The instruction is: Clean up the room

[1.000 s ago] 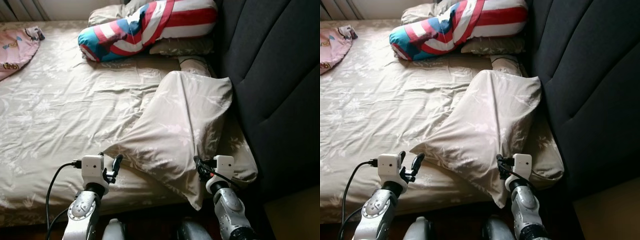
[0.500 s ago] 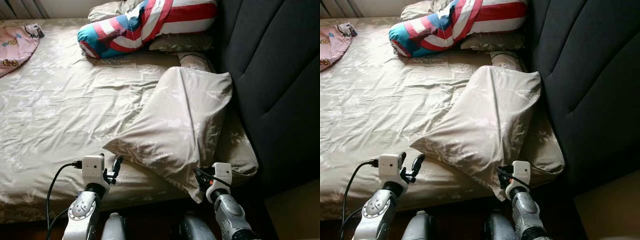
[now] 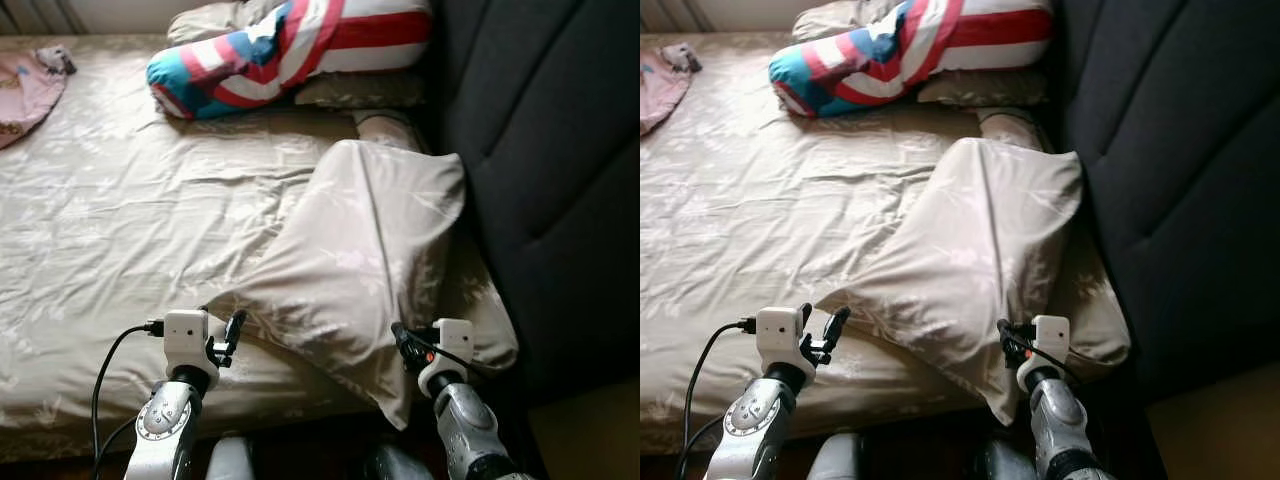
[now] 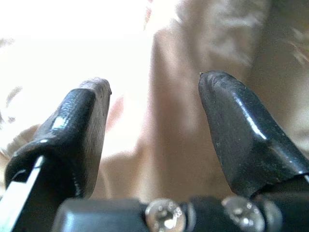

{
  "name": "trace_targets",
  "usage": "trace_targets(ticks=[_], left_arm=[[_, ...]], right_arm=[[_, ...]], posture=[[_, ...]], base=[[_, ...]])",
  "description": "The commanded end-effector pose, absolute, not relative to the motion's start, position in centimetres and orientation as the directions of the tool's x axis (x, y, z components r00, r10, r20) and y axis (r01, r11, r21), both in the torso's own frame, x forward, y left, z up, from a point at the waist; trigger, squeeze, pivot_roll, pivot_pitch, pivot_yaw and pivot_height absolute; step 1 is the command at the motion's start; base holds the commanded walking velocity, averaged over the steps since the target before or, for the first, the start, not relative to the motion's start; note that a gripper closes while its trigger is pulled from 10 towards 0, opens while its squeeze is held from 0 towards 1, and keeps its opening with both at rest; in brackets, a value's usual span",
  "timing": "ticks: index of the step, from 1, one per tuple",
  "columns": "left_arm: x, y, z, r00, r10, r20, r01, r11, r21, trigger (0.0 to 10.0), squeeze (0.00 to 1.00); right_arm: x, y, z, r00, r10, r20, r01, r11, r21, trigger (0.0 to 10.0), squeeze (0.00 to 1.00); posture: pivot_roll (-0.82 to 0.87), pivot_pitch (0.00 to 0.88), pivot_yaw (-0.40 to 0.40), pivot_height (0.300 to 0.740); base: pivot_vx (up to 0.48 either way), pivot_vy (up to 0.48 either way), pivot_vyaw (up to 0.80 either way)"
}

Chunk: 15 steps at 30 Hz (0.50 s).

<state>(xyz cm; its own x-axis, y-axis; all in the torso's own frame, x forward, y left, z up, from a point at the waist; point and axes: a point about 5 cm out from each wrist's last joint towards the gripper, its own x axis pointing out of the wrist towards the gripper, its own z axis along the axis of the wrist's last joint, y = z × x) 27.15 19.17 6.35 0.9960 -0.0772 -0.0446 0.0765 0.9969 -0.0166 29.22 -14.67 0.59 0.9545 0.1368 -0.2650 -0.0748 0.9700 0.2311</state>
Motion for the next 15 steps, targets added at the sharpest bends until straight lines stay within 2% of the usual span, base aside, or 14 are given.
trace_targets(ticks=[1, 5, 13, 14, 15], left_arm=[[27.02, 19.15, 6.30, 0.995, -0.082, -0.052, 0.082, 0.997, -0.008, 10.0, 0.00], [27.02, 19.25, 6.37, 0.996, -0.077, -0.048, 0.077, 0.997, -0.010, 10.0, 0.00], [26.96, 19.17, 6.38, 0.996, -0.078, -0.046, 0.078, 0.997, -0.008, 10.0, 0.00], [26.96, 19.16, 6.38, 0.996, -0.079, -0.046, 0.078, 0.997, -0.007, 10.0, 0.00], [26.95, 19.15, 6.37, 0.996, -0.079, -0.046, 0.078, 0.997, -0.008, 10.0, 0.00]], right_arm=[[28.93, -14.72, 0.26, 0.951, 0.134, -0.280, -0.069, 0.971, 0.229, 10.0, 0.00], [28.98, -14.65, 0.19, 0.945, 0.144, -0.294, -0.079, 0.972, 0.221, 10.0, 0.00], [28.90, -14.89, -0.10, 0.934, 0.136, -0.332, -0.073, 0.978, 0.196, 10.0, 0.00], [28.89, -14.89, -0.13, 0.932, 0.136, -0.337, -0.074, 0.979, 0.190, 10.0, 0.06], [28.88, -14.91, -0.13, 0.932, 0.133, -0.336, -0.074, 0.980, 0.184, 10.0, 0.69]], posture=[[0.05, 0.234, -0.058, 0.660], [0.05, 0.235, -0.058, 0.660], [0.05, 0.236, -0.061, 0.660], [0.05, 0.236, -0.060, 0.660], [0.05, 0.237, -0.060, 0.660]], base=[[0.398, 0.000, 0.00], [0.359, 0.000, 0.00], [0.000, 0.000, 0.00], [0.000, 0.000, 0.00], [0.000, 0.000, 0.00]])
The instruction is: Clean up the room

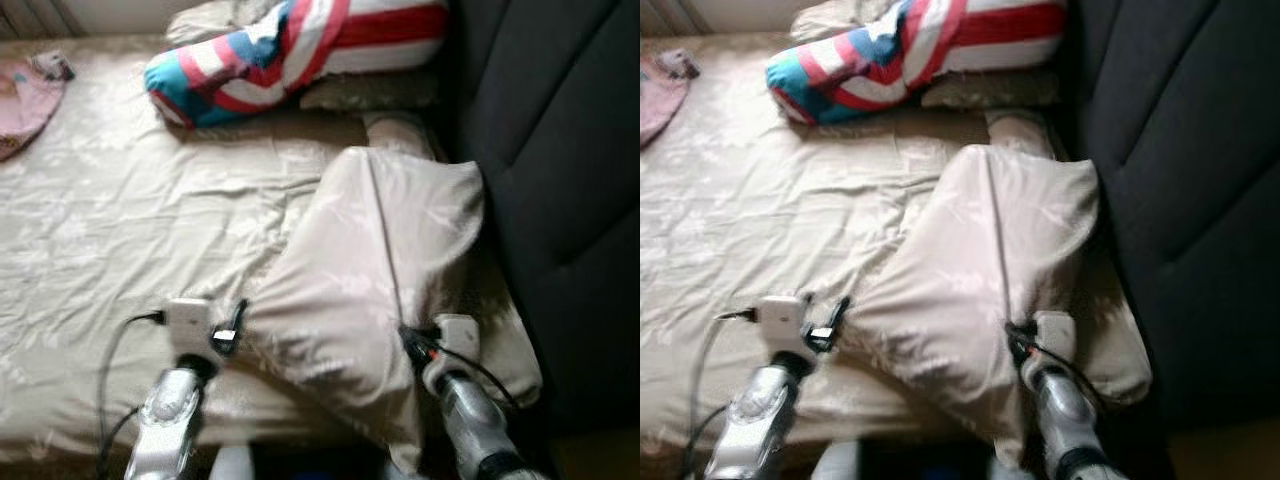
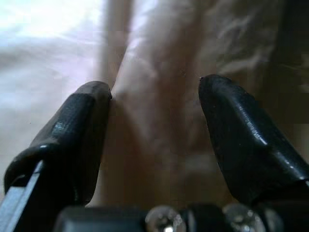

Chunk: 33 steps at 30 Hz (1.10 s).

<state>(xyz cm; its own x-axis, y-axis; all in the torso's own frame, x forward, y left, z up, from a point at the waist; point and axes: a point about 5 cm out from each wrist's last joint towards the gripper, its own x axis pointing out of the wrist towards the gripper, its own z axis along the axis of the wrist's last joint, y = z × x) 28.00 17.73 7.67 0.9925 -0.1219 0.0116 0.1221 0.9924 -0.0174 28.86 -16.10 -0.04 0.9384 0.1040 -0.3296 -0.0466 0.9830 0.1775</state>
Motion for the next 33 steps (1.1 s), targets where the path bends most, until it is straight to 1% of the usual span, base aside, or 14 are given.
trace_targets(ticks=[1, 4, 8, 14, 21, 24, 27, 33], left_arm=[[26.9, 19.1, 6.4, 0.996, -0.079, -0.047, 0.079, 0.997, -0.008, 10.0, 0.00], [26.9, 19.1, 6.4, 0.996, -0.079, -0.047, 0.079, 0.997, -0.006, 10.0, 0.00], [26.9, 19.2, 6.4, 0.996, -0.079, -0.047, 0.079, 0.997, -0.002, 10.0, 0.00], [26.9, 19.2, 6.4, 0.996, -0.080, -0.048, 0.080, 0.997, 0.000, 10.0, 0.00], [27.0, 19.2, 6.4, 0.995, -0.083, -0.048, 0.083, 0.997, 0.001, 10.0, 0.00], [27.1, 19.1, 6.4, 0.995, -0.085, -0.048, 0.085, 0.996, 0.002, 10.0, 0.00], [27.1, 19.0, 6.4, 0.995, -0.089, -0.049, 0.090, 0.996, 0.008, 10.0, 0.00], [27.0, 19.0, 6.3, 0.995, -0.089, -0.053, 0.090, 0.996, 0.010, 10.0, 0.00]], right_arm=[[28.8, -14.9, -0.1, 0.934, 0.132, -0.331, -0.069, 0.978, 0.194, 10.0, 1.00], [28.7, -14.8, -0.2, 0.934, 0.121, -0.335, -0.047, 0.974, 0.223, 10.0, 1.00], [29.0, -14.5, 0.1, 0.940, 0.146, -0.308, -0.051, 0.954, 0.296, 10.0, 1.00], [29.2, -15.0, 0.4, 0.947, 0.084, -0.311, 0.011, 0.956, 0.292, 10.0, 1.00], [29.0, -15.2, 1.6, 0.965, 0.071, -0.251, 0.007, 0.955, 0.296, 10.0, 1.00], [28.9, -15.0, 1.7, 0.958, 0.086, -0.274, 0.007, 0.947, 0.320, 10.0, 1.00], [28.6, -15.1, 1.3, 0.929, 0.083, -0.362, 0.027, 0.957, 0.288, 10.0, 1.00], [28.2, -14.9, 1.0, 0.897, 0.092, -0.432, 0.051, 0.949, 0.310, 10.0, 1.00]], posture=[[0.05, 0.236, -0.061, 0.660], [0.05, 0.237, -0.061, 0.660], [0.05, 0.233, -0.060, 0.660], [0.05, 0.225, -0.060, 0.660], [0.05, 0.225, -0.060, 0.660], [0.05, 0.227, -0.060, 0.660], [0.05, 0.229, -0.060, 0.660], [0.05, 0.231, -0.061, 0.660]], base=[[0.000, 0.000, 0.00], [0.000, 0.000, 0.00], [0.000, 0.000, 0.00], [0.000, 0.000, 0.00], [0.000, 0.000, 0.00], [0.000, 0.000, 0.00], [0.000, 0.000, 0.00], [0.000, 0.000, 0.00]])
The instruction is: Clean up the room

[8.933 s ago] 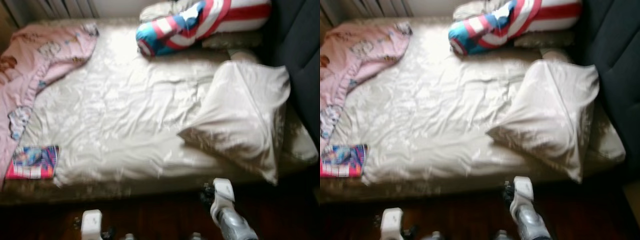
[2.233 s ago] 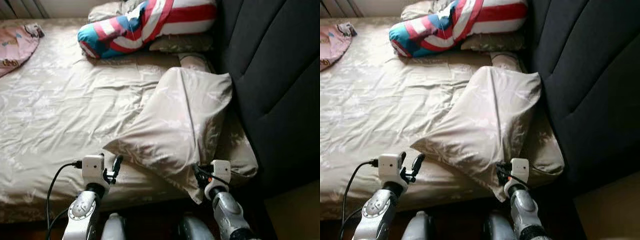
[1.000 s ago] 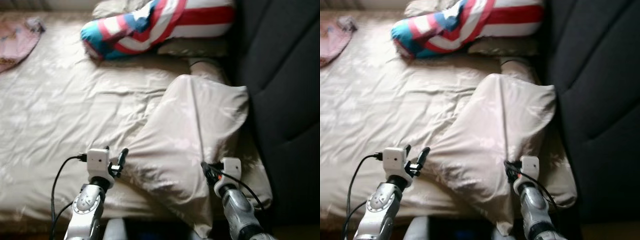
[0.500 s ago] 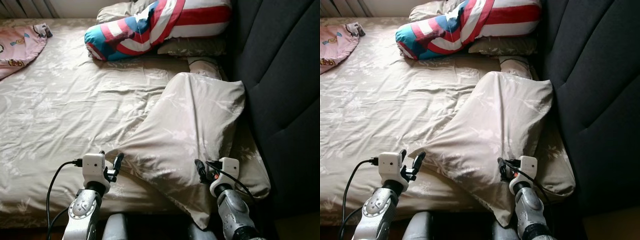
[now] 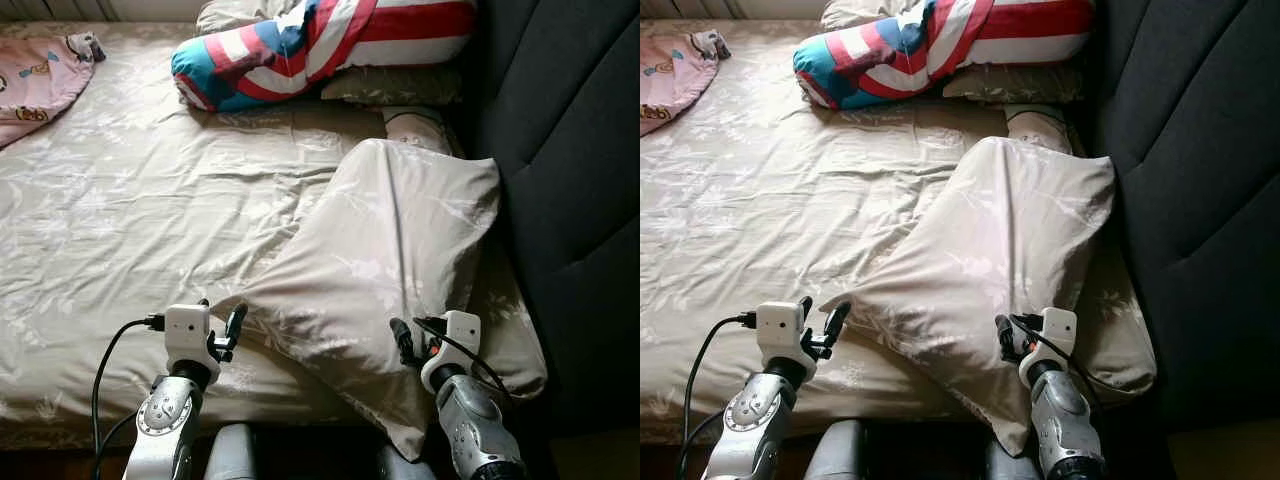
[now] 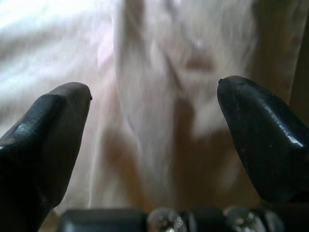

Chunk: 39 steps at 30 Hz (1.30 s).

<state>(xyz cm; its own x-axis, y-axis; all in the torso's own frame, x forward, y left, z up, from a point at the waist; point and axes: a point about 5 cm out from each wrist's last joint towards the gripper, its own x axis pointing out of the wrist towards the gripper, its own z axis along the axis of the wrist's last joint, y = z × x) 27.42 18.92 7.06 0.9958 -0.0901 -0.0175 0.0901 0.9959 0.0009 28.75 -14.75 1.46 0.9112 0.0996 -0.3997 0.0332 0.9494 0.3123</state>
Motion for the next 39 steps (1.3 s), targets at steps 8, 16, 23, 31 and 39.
trace_targets(ticks=[8, 16, 23, 31, 39], left_arm=[[26.8, 19.2, 6.3, 0.995, -0.083, -0.057, 0.084, 0.996, 0.015, 10.0, 0.00], [26.8, 19.2, 6.3, 0.994, -0.088, -0.060, 0.089, 0.996, 0.017, 10.0, 0.00], [26.2, 19.5, 6.5, 0.994, -0.091, -0.062, 0.093, 0.995, 0.028, 10.0, 0.00], [25.4, 20.0, 6.7, 0.994, -0.082, -0.066, 0.085, 0.996, 0.041, 10.0, 0.00], [24.2, 20.1, 7.1, 0.994, -0.081, -0.079, 0.085, 0.995, 0.047, 10.0, 0.00]], right_arm=[[27.8, -14.7, -0.3, 0.816, 0.093, -0.571, 0.129, 0.933, 0.337, 10.0, 1.00], [28.0, -14.3, -0.4, 0.793, 0.120, -0.598, 0.152, 0.911, 0.384, 10.0, 0.00], [27.7, -14.3, -2.2, 0.725, 0.095, -0.683, 0.229, 0.901, 0.369, 10.0, 0.00], [26.9, -14.3, -3.2, 0.706, 0.107, -0.700, 0.258, 0.882, 0.395, 10.0, 0.00], [27.0, -13.6, -3.1, 0.751, 0.165, -0.640, 0.206, 0.862, 0.464, 0.0, 0.00]], posture=[[0.06, 0.237, -0.061, 0.660], [0.06, 0.247, -0.056, 0.660], [0.09, 0.281, -0.044, 0.660], [0.12, 0.321, -0.034, 0.660], [0.15, 0.353, -0.021, 0.660]], base=[[0.000, 0.000, 0.00], [0.000, 0.000, 0.00], [0.000, 0.000, 0.00], [0.000, 0.000, 0.00], [0.000, 0.000, 0.00]])
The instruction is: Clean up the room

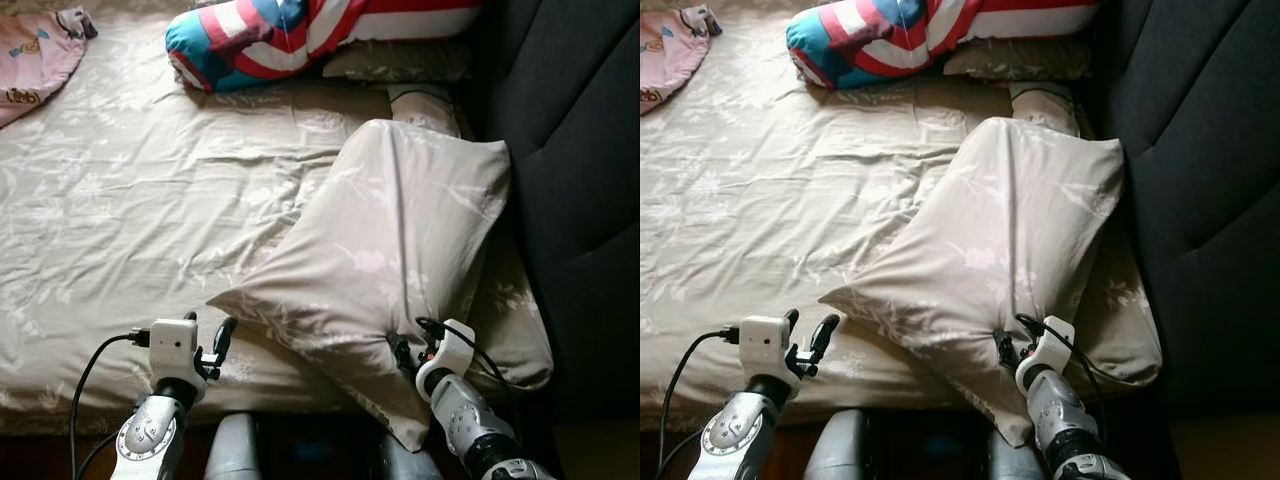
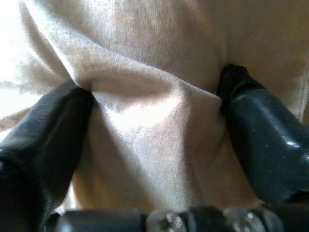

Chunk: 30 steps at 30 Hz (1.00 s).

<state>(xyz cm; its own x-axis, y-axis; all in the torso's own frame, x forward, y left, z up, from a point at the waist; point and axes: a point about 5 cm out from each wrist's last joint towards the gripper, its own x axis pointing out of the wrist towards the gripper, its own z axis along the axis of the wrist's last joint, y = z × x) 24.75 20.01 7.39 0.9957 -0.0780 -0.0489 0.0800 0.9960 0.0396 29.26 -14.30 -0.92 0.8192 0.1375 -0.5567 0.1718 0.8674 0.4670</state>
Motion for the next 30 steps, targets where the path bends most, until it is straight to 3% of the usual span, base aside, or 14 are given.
trace_targets(ticks=[1, 30], left_arm=[[24.2, 20.2, 7.1, 0.993, -0.081, -0.080, 0.085, 0.995, 0.048, 10.0, 0.00], [25.7, 19.2, 7.5, 0.990, -0.118, -0.071, 0.121, 0.992, 0.036, 10.0, 0.00]], right_arm=[[27.1, -13.5, -3.1, 0.752, 0.171, -0.637, 0.199, 0.862, 0.467, 0.0, 0.00], [26.9, -15.2, -3.2, 0.791, 0.076, -0.606, 0.189, 0.913, 0.361, 0.0, 0.00]], posture=[[0.15, 0.353, -0.020, 0.660], [0.10, 0.288, -0.014, 0.660]], base=[[0.000, 0.000, 0.00], [0.000, 0.000, 0.00]])
